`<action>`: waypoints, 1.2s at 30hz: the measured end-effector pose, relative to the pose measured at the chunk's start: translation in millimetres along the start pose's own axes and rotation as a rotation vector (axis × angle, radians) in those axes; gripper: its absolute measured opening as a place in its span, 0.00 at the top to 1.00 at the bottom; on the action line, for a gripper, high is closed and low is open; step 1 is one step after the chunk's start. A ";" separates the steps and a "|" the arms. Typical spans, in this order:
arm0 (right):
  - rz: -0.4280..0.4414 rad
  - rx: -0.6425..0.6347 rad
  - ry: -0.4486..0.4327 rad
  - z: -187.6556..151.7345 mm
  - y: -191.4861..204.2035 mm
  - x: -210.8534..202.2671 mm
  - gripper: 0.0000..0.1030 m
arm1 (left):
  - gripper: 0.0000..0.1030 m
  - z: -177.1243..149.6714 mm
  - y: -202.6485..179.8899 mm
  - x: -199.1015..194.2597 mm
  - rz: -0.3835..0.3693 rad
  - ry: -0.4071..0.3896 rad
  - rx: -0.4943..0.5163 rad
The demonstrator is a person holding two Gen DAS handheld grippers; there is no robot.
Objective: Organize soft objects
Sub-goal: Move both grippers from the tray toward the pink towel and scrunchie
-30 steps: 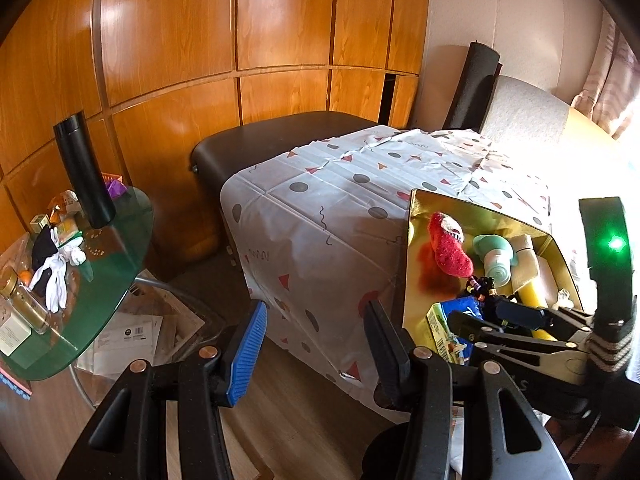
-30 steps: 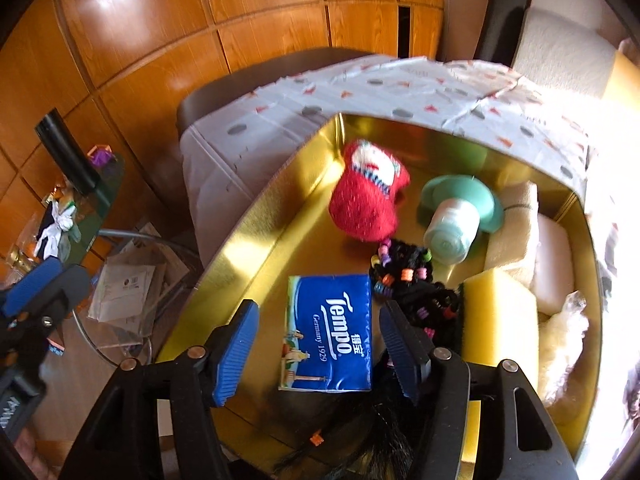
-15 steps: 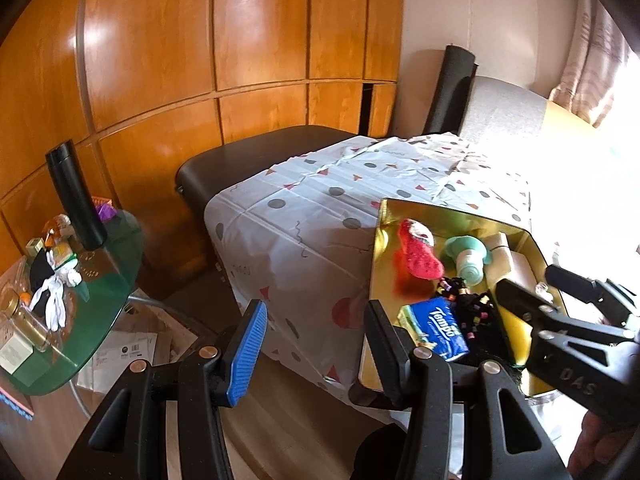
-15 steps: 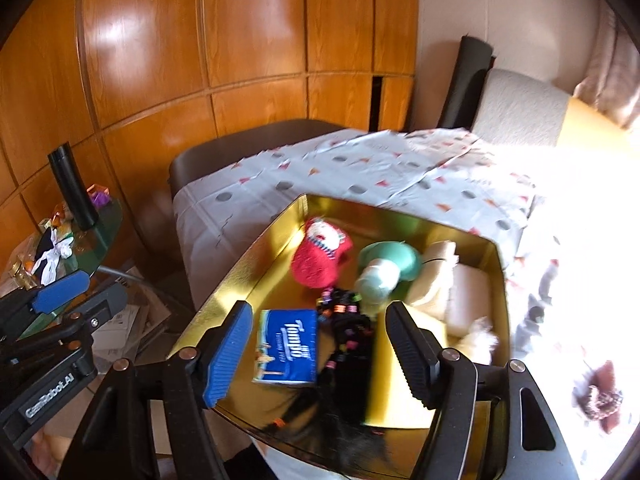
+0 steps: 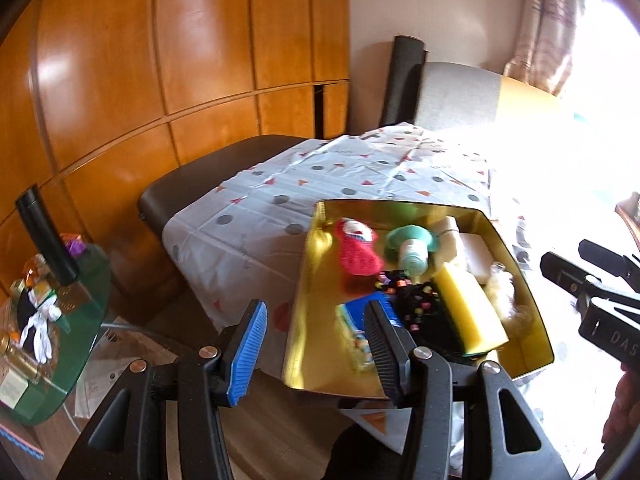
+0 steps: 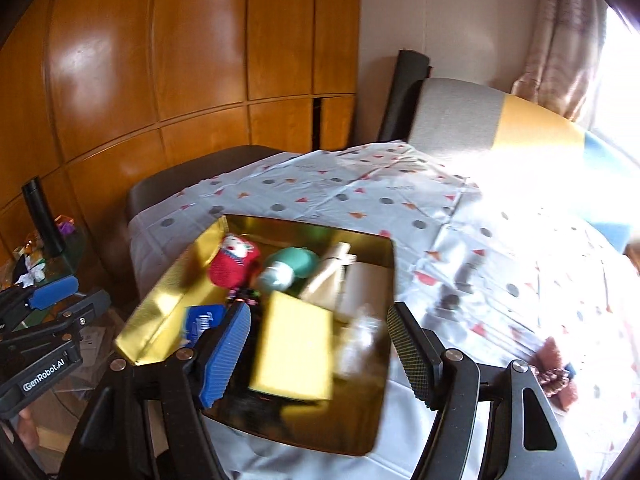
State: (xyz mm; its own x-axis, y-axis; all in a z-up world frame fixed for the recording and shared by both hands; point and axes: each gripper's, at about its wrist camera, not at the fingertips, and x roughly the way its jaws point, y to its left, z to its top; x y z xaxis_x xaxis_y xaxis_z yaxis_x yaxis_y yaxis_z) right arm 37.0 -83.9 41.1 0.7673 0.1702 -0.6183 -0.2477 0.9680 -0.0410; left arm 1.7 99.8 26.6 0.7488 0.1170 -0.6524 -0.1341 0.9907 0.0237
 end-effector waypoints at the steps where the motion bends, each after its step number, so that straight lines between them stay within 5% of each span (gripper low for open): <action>1: -0.012 0.006 -0.001 -1.4 -6.7 -2.4 0.30 | 0.51 0.4 -6.0 -0.5 -0.009 -0.001 0.013; 25: -0.400 0.243 0.049 -69.8 -216.6 -45.2 0.29 | 0.51 15.6 -141.4 -10.5 -0.182 -0.028 0.301; 36: -0.529 0.631 0.047 -131.8 -325.2 -71.1 0.29 | 0.50 15.7 -239.1 -2.8 -0.327 0.030 0.437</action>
State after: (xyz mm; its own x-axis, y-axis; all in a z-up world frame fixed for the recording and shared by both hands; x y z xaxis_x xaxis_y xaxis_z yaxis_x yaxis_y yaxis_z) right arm -15.1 -435.1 -5.1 0.6603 -0.3318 -0.6737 0.5295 0.8419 0.1043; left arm 41.8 -136.2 34.7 0.6866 -0.1981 -0.6995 0.3897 0.9125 0.1241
